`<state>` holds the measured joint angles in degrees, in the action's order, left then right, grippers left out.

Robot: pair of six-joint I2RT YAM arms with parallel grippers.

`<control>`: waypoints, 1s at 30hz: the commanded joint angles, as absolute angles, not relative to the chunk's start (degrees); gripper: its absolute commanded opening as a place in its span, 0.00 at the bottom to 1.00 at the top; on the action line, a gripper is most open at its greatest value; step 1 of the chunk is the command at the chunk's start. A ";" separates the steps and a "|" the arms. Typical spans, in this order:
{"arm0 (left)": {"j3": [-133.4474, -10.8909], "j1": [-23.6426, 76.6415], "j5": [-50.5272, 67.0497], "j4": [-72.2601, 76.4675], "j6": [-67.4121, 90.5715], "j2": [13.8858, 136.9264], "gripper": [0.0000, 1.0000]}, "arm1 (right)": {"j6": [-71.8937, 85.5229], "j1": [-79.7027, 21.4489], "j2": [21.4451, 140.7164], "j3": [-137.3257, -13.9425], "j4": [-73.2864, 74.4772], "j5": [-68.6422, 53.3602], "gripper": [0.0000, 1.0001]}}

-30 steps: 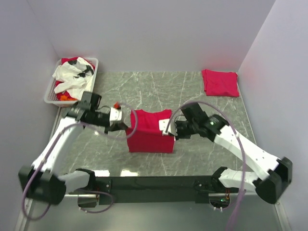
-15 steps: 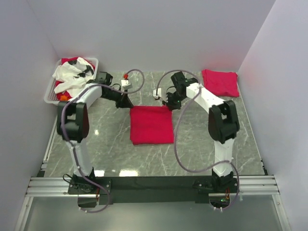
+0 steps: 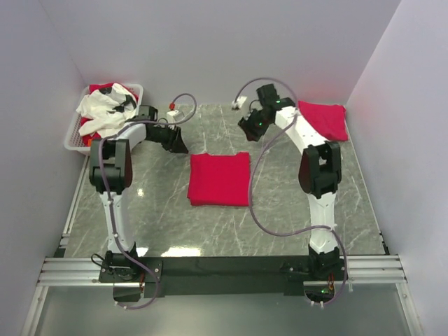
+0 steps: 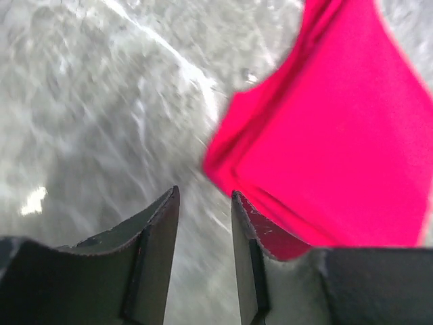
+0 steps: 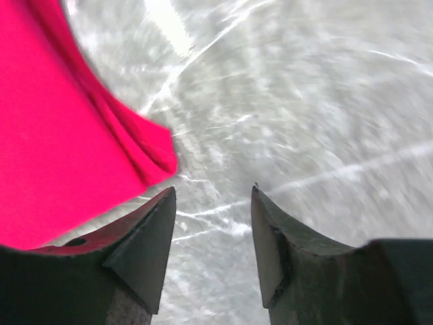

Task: Fold and stack the t-shirts
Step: Fold the tshirt

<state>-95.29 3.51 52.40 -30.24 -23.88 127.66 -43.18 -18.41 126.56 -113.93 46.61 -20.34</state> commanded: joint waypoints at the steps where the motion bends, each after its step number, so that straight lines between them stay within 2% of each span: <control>1: -89.05 3.08 52.73 -22.60 -16.53 115.86 0.42 | -28.33 -16.79 121.65 -115.76 48.86 -25.82 0.54; 5: -75.55 3.60 57.11 -14.19 -8.28 106.37 0.42 | -19.00 -17.57 116.64 -106.54 48.17 -39.69 0.45; 9: -65.76 6.94 58.44 -8.63 1.04 100.12 0.41 | -10.04 -19.24 115.49 -94.35 40.91 -46.91 0.38; 15: -54.59 11.86 57.22 -1.76 15.29 100.45 0.37 | -2.47 -22.85 117.94 -83.61 33.06 -48.78 0.34; 21: -51.42 12.75 54.23 -12.37 14.68 104.06 0.32 | -2.90 -26.10 119.27 -77.26 32.43 -47.02 0.34; 26: -50.88 11.95 61.17 -29.91 9.33 98.55 0.29 | -4.83 -31.89 113.30 -69.90 33.92 -48.95 0.34; 30: -56.32 12.22 69.07 -43.39 -3.11 93.79 0.33 | -9.03 -34.28 106.18 -67.93 38.48 -53.25 0.40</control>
<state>-51.40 11.88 60.38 -30.15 7.35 99.81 -4.75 -32.80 112.25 -68.55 34.20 -49.76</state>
